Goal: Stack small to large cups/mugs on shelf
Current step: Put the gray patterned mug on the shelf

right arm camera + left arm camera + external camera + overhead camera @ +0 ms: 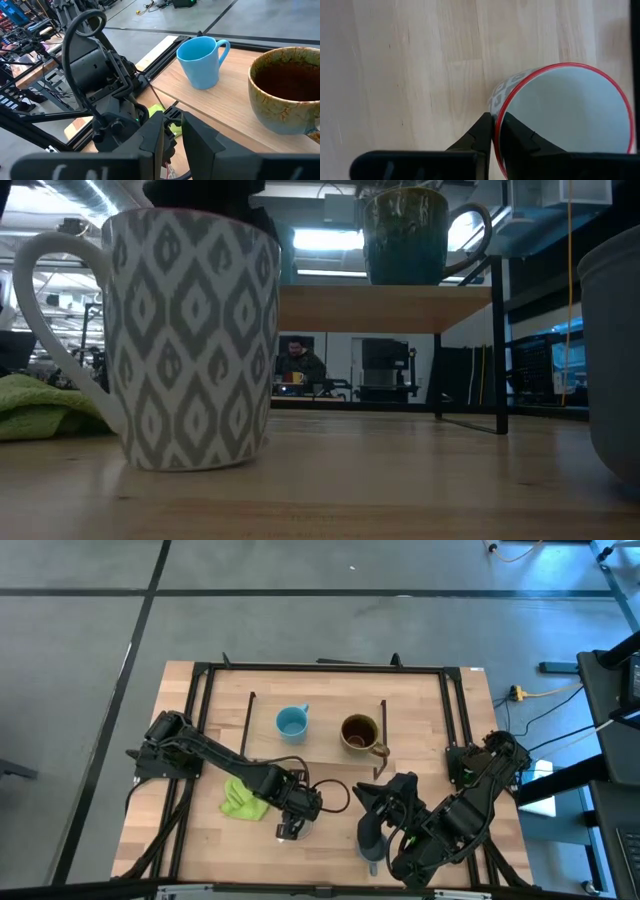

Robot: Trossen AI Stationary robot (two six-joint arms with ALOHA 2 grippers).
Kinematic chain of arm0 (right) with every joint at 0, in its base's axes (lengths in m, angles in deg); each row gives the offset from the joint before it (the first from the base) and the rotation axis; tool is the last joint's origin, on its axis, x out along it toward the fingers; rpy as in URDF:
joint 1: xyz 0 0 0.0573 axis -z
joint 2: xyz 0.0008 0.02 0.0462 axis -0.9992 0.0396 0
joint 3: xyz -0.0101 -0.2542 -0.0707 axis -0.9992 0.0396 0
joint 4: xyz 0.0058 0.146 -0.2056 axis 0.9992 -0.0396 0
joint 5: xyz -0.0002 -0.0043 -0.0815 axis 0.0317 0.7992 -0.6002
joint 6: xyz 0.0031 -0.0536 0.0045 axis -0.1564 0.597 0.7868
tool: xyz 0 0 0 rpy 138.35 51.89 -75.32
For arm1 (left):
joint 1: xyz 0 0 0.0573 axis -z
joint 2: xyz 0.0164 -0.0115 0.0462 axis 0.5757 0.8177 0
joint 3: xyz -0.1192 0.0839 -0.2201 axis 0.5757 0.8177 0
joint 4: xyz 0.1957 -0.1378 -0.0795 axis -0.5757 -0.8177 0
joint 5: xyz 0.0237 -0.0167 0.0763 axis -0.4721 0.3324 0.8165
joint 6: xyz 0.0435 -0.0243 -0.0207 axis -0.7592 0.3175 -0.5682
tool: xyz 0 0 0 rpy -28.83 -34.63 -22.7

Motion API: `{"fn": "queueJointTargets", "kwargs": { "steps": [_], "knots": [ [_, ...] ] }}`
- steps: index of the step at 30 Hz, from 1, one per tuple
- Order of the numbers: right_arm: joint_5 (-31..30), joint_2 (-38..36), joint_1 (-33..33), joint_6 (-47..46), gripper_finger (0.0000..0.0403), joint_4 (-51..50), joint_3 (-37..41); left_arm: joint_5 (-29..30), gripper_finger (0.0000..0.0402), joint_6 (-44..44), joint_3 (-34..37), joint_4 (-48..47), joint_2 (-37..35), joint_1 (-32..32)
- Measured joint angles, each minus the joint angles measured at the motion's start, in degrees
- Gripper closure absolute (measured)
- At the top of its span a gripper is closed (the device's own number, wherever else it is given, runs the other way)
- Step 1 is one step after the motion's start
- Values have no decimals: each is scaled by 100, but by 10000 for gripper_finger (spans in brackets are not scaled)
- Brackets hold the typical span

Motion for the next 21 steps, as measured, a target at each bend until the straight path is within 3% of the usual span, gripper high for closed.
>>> {"fn": "queueJointTargets", "kwargs": {
  "steps": [21],
  "knots": [
    [13, 0, 2, 0, 331, -20, 0, 133, 362, -89, 0, 38, 3, 1]
  ]
}}
